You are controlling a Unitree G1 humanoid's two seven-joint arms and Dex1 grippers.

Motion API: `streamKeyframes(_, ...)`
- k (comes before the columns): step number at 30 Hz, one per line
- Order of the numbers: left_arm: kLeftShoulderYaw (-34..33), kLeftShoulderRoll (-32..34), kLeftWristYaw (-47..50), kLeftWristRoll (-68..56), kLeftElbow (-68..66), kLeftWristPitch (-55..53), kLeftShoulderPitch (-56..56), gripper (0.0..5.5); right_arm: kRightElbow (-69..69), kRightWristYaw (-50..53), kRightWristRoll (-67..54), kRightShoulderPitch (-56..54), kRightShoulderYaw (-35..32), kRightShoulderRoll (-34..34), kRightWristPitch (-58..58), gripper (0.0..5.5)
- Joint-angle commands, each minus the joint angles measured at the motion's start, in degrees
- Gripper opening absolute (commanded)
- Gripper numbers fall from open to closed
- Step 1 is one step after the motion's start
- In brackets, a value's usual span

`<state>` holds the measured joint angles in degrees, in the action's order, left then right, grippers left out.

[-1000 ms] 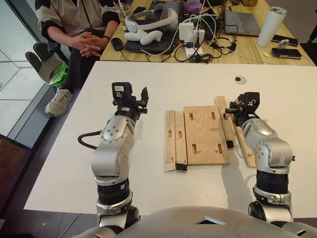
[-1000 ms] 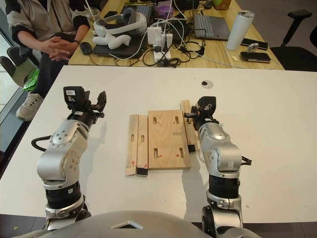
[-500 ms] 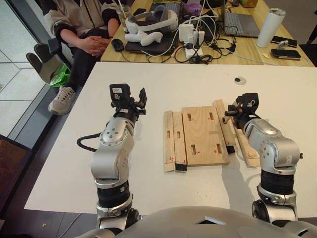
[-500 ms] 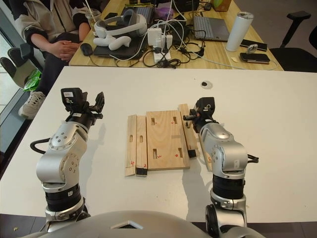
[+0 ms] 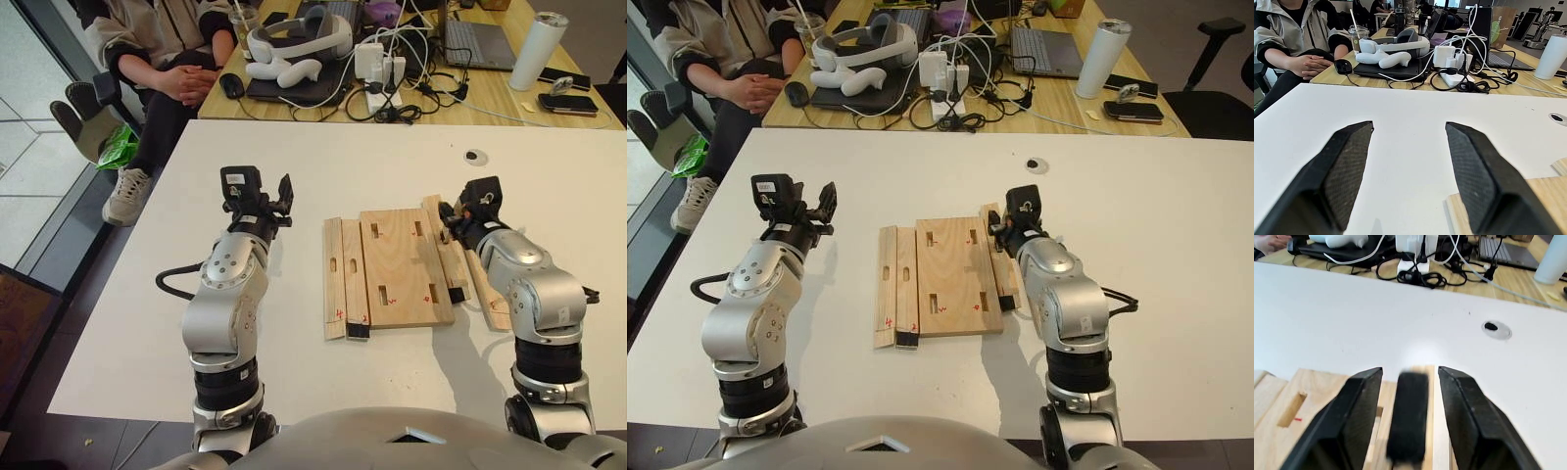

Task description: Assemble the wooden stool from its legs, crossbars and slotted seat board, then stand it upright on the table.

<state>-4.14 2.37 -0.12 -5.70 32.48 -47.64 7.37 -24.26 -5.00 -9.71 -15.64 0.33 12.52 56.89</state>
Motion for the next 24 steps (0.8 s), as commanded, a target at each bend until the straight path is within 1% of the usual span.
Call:
streamKeyframes(1,0.3,-0.1,0.5,0.1,0.1,0.2,-0.4,2.75,-2.8,0.4,0.0,-5.7,-1.5,0.4,1.9,2.84)
streamKeyframes(4,0.3,-0.3,0.6,0.1,0.0,0.3,-0.4,2.75,-3.1,1.1,0.0,-9.5,-2.5,-0.3,2.1,2.84)
streamKeyframes(7,0.5,-0.3,0.5,0.1,-0.4,0.4,-0.1,2.75,-1.0,1.6,0.4,-12.2,-3.0,-1.0,-0.1,2.84)
streamKeyframes(14,0.4,0.5,-0.4,-0.3,-1.4,0.4,1.4,2.75,4.9,2.6,1.4,-11.1,-4.4,-3.7,-15.1,2.84)
streamKeyframes(17,0.7,0.6,-0.7,-0.3,-1.7,0.3,1.7,2.75,8.9,2.3,2.3,-9.2,-3.7,-4.3,-20.6,2.84)
streamKeyframes(21,0.8,0.6,-0.9,-0.3,-2.0,0.2,2.1,2.75,19.4,0.8,3.7,-5.0,-1.4,-3.0,-17.6,2.84)
streamKeyframes(24,1.1,0.5,-0.9,-0.4,-2.0,0.1,2.0,2.75,21.6,0.2,3.9,-3.3,-0.8,-2.6,-17.2,2.84)
